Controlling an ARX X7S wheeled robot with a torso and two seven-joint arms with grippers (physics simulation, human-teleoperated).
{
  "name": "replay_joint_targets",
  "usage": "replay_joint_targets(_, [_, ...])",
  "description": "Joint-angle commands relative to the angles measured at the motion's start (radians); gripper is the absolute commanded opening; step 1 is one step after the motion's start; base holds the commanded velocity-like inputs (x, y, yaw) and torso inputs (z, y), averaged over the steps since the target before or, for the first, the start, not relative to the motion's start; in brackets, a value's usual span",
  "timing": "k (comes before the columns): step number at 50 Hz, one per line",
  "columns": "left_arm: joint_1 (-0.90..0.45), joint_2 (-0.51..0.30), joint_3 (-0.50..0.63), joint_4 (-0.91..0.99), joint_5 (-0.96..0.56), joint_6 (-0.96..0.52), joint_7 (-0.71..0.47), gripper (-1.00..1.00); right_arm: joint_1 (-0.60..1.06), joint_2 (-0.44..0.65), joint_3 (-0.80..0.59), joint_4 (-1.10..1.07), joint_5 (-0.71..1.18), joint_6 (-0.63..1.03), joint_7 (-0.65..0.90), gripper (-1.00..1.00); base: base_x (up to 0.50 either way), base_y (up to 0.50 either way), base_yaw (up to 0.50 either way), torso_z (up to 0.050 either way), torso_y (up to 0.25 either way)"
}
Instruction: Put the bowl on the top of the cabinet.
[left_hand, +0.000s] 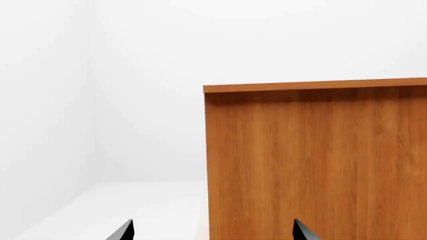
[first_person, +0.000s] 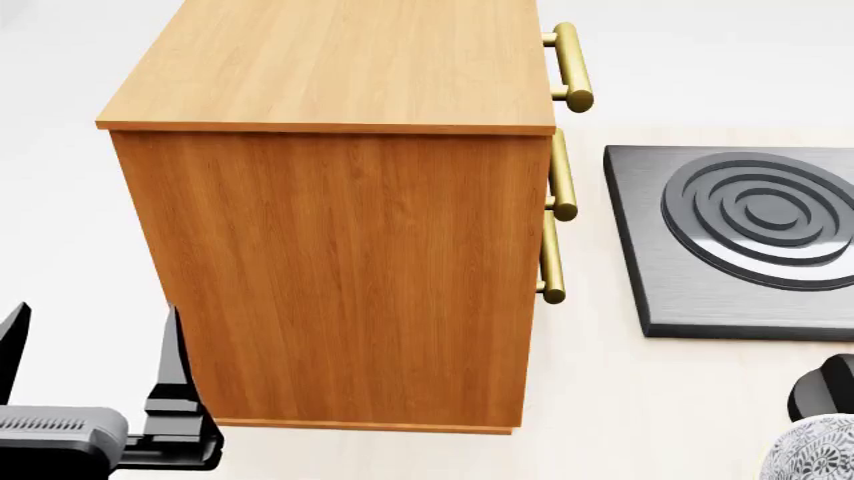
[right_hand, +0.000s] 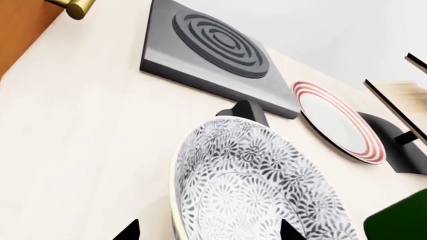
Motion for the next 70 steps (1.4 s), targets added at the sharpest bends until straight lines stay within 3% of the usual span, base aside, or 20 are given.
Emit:
replay_joint_targets(1, [-0.003,-0.002,0.003,-0.003,-0.002,0.000,-0.003,1.00,0.011,-0.009,-0.011,0.012,-0.010,0.000,-0.008,1.00,0.00,0.00,0.00,0.000,0.000])
replay_joint_targets(70, [-0.005,-0.015,0.016,-0.009,-0.012,0.011,-0.020,1.00,0.042,-0.041,-0.017,0.073,-0.017,-0.019,-0.040,1.00,0.00,0.00,0.00,0.000,0.000])
